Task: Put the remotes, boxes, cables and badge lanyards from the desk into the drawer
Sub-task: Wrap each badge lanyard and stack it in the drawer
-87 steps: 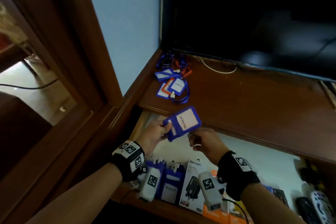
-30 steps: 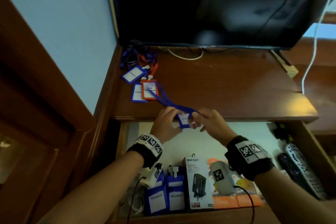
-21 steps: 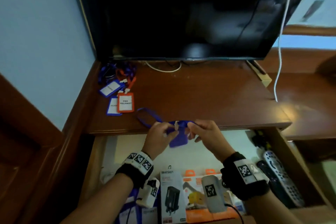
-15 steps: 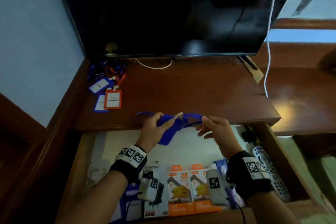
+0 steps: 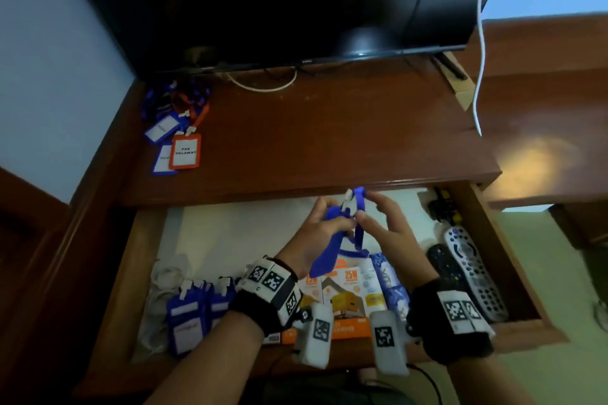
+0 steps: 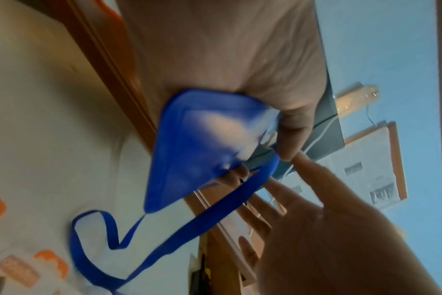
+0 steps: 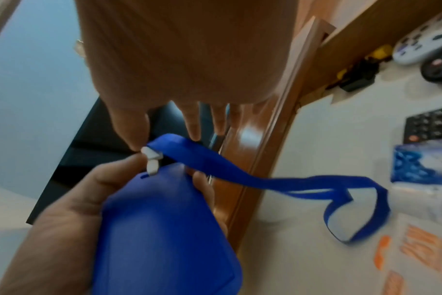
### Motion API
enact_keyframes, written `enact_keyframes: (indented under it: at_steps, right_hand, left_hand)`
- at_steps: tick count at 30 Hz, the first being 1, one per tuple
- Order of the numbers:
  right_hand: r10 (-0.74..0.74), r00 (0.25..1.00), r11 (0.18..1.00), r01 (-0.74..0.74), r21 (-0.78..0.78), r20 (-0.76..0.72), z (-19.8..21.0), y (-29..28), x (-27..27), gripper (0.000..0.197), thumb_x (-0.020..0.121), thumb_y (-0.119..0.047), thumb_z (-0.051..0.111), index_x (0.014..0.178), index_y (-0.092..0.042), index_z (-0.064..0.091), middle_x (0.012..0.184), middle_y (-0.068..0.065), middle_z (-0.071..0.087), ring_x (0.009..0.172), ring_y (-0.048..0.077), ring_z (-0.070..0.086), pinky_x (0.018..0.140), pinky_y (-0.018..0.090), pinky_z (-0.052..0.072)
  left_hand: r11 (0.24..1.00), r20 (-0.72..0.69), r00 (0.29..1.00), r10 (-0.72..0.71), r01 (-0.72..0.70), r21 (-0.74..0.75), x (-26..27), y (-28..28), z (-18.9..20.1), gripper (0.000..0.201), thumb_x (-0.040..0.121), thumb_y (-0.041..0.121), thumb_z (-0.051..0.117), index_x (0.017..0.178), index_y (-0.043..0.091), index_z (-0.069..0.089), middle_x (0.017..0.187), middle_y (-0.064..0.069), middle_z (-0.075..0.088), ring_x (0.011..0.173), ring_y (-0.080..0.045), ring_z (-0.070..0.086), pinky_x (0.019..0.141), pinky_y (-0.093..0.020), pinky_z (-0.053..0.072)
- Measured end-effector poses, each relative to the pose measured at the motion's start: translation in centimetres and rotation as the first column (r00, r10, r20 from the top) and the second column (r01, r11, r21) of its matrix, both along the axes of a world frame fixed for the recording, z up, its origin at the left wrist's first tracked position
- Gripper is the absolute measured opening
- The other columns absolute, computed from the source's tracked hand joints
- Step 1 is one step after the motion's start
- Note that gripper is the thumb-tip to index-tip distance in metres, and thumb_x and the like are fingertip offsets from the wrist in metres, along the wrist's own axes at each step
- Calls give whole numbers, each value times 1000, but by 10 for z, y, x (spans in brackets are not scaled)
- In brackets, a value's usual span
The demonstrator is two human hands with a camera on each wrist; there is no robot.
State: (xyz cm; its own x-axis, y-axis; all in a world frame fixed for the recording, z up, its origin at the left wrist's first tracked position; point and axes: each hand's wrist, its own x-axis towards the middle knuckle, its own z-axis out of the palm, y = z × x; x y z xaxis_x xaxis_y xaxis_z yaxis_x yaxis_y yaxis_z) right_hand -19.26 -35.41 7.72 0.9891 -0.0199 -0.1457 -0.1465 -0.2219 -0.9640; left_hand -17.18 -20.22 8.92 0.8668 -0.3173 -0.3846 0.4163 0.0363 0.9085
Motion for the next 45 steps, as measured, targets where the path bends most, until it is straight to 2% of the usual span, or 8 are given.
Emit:
enact_keyframes:
  at_steps: [4, 10, 16, 22, 31, 36, 39, 45]
  right_hand:
    - [60, 997, 930, -36, 365, -53, 5, -1, -2, 22, 94, -11, 54, 114, -4, 61, 98, 8, 70, 88, 14, 67, 75, 21, 52]
    - [16, 977, 995, 5, 97, -213, -4, -14, 2, 23, 92, -4, 54, 71, 0, 62, 48, 3, 44, 45, 13, 38, 48, 24, 33]
    - [34, 978, 984, 3, 178, -205, -4, -11, -1, 19, 92, -6, 54, 77, 0, 62, 51, 5, 36, 42, 11, 30, 44, 23, 25]
    - [272, 936, 946, -216, 242, -225, -10, 12, -8, 26, 95, -26, 57, 96, -1, 63, 57, 0, 40, 48, 10, 33, 48, 24, 26]
    - [378, 911, 910, -332, 249, -167, -7, 22, -15, 40, 80, -38, 63, 102, -4, 61, 63, -9, 53, 53, 4, 45, 54, 19, 36]
    - [215, 967, 961, -185, 204, -136, -12, 29, -18, 8, 87, -12, 67, 94, -7, 65, 76, 6, 63, 66, 13, 59, 58, 18, 49]
    - [35, 981, 966, 16, 259, -189, -16, 25, -14, 7, 90, -10, 61, 94, -8, 66, 89, 17, 70, 80, 30, 66, 72, 36, 56]
    - [128, 965, 927, -34, 373, -229, -1, 4, -2, 10, 85, -8, 64, 93, -2, 67, 81, 9, 74, 73, 20, 70, 59, 25, 55]
  left_hand:
    - [990, 3, 993, -118, 117, 76, -1, -2, 7, 18, 91, 8, 56, 110, 9, 56, 82, -6, 63, 71, -17, 59, 63, -24, 47]
    - [962, 76, 989, -127, 104, 254, 3, -1, 0, 29, 74, 28, 70, 101, 22, 61, 79, 7, 53, 74, -10, 50, 70, -28, 39]
    - [948, -32, 962, 272, -263, 179, 8, 2, -7, 22, 82, 12, 66, 68, 16, 49, 52, 8, 44, 45, -7, 40, 45, -21, 31]
    - [884, -352, 817, 456, -462, 73, 12, 4, -10, 22, 88, 32, 61, 82, 14, 50, 68, -1, 38, 52, -12, 36, 53, -26, 33]
    - [929, -520, 794, 314, -371, -5, 13, 17, -9, 86, 79, 77, 44, 114, -1, 51, 73, -12, 59, 75, -27, 64, 85, -44, 55]
    - [914, -512, 803, 306, -397, -77, 8, 19, -9, 74, 87, 69, 38, 123, 5, 46, 117, -26, 61, 104, -38, 63, 90, -55, 51]
    - [924, -444, 853, 276, -363, -123, 6, 24, -4, 46, 97, 44, 44, 124, 7, 51, 119, -22, 61, 108, -35, 61, 86, -50, 54]
    - [950, -411, 906, 98, -208, -233, 1, 45, 2, 40, 92, 27, 55, 127, 7, 54, 125, -23, 60, 115, -36, 59, 98, -47, 48]
